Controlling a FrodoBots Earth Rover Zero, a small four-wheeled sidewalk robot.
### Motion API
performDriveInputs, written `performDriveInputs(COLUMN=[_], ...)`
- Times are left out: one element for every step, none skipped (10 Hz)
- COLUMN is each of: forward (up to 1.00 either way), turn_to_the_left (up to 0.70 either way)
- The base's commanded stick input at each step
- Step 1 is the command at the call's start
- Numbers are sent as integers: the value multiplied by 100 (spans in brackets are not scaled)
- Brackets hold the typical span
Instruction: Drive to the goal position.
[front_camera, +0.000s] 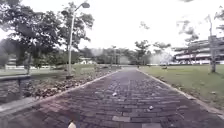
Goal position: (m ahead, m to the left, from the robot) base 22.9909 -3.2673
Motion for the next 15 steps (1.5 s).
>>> performDriveInputs(forward=[70,70,70,70,70,70,70,70,70,70,70,70,70,70,70], turn_to_the_left=[-35,-35,-28,0,0,0,0,0,0,0,0,0,0,0,0])
